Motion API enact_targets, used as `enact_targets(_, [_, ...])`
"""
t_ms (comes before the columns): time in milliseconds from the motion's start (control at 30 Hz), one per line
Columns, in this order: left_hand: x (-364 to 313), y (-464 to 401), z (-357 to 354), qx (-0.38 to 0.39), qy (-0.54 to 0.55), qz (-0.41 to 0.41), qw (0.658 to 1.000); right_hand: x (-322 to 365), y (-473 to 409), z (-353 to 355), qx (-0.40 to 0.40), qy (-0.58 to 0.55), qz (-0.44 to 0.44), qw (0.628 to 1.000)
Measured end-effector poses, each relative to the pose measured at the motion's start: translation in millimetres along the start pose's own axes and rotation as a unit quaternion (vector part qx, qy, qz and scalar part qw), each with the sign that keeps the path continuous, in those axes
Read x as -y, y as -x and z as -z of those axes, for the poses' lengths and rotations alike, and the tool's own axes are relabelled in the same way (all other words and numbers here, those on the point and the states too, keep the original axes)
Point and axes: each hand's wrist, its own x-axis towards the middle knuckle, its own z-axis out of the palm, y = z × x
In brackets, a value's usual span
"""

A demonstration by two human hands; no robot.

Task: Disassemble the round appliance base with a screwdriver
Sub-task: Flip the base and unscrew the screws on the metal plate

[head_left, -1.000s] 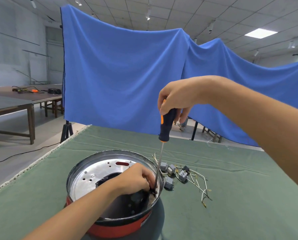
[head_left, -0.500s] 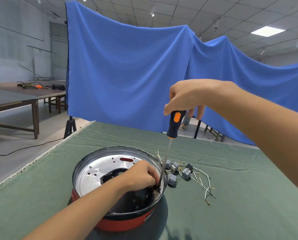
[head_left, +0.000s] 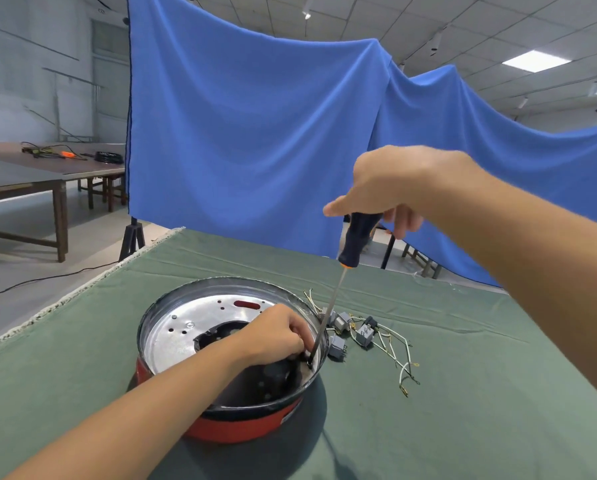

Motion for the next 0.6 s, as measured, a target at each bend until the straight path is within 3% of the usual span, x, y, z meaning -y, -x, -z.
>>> enact_targets(67, [0.0, 0.4, 0.0, -0.004, 0.001, 0.002, 1.000, 2.5, 1.6, -9.3, -0.104, 0.152, -0.031, 0.982])
enact_targets(100, [-0.1, 0.3, -0.2, -0.006, 0.001, 0.001, 1.000, 3.9, 1.5, -11.6, -0.134, 0.165, -0.027, 0.977])
enact_targets(167, [0.0, 0.2, 0.0, -0.011, -0.001, -0.004, 1.000, 4.8, -2.9, -11.6, -0.138, 0.103, 0.004, 0.985])
enact_targets(300, [-0.6, 1.5, 0.0, -0.021, -0.042, -0.021, 0.999, 8.0, 0.1, -3.1, -0.063, -0.116, 0.089, 0.987])
enact_targets(367, [0.2, 2.2, -0.1, -0.027, -0.091, -0.024, 0.995, 5.6, 1.2, -3.7, -0.047, -0.144, 0.079, 0.985])
enact_targets(500, [3.3, 3.2, 4.0, -0.044, -0.184, -0.006, 0.982, -4.2, 1.5, -14.0, -0.114, 0.109, -0.043, 0.986])
enact_targets(600, [4.4, 3.8, 5.5, -0.032, -0.164, -0.004, 0.986, -9.4, -1.5, -12.2, -0.123, 0.059, -0.019, 0.990])
